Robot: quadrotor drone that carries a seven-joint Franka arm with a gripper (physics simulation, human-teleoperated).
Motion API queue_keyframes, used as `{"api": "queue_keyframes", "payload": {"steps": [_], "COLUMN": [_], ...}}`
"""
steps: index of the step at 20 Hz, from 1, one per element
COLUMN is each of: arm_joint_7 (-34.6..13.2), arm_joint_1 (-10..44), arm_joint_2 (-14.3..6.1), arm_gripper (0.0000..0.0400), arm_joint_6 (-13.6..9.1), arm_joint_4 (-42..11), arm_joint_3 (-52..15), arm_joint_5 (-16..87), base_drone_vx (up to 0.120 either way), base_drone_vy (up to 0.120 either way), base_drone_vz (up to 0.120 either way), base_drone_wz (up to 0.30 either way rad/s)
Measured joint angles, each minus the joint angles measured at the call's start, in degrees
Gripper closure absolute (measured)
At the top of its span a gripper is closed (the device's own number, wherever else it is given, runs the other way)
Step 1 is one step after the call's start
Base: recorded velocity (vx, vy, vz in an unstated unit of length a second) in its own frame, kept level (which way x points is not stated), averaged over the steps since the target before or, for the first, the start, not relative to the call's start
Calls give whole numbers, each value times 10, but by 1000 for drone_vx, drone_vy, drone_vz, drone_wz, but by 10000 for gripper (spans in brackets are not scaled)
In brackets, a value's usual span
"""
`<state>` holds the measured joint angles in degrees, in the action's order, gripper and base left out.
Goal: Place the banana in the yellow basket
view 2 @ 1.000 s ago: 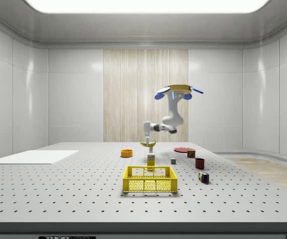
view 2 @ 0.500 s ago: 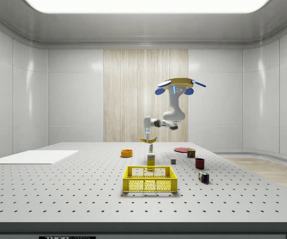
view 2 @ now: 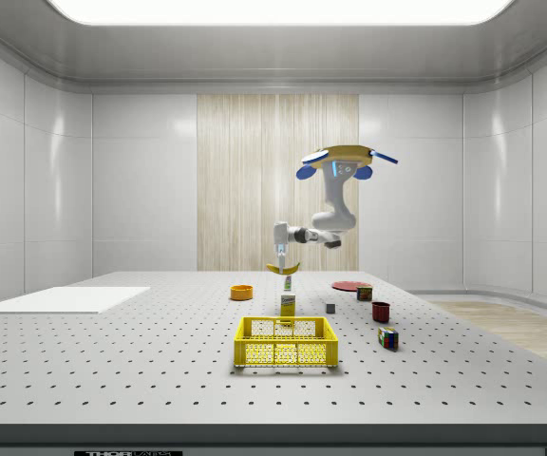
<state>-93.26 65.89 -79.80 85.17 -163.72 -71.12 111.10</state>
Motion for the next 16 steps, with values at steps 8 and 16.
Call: {"api": "queue_keyframes", "payload": {"steps": [8, 16], "arm_joint_7": [-1, -1], "arm_joint_1": [1, 1], "arm_joint_2": [-2, -4], "arm_gripper": [207, 207], "arm_joint_6": [2, 3], "arm_joint_4": [0, 0], "arm_joint_3": [0, -1], "arm_joint_5": [-1, -2], "base_drone_vx": [0, 0], "base_drone_vy": [120, 120], "base_drone_vz": [0, 0], "base_drone_wz": [0, 0]}}
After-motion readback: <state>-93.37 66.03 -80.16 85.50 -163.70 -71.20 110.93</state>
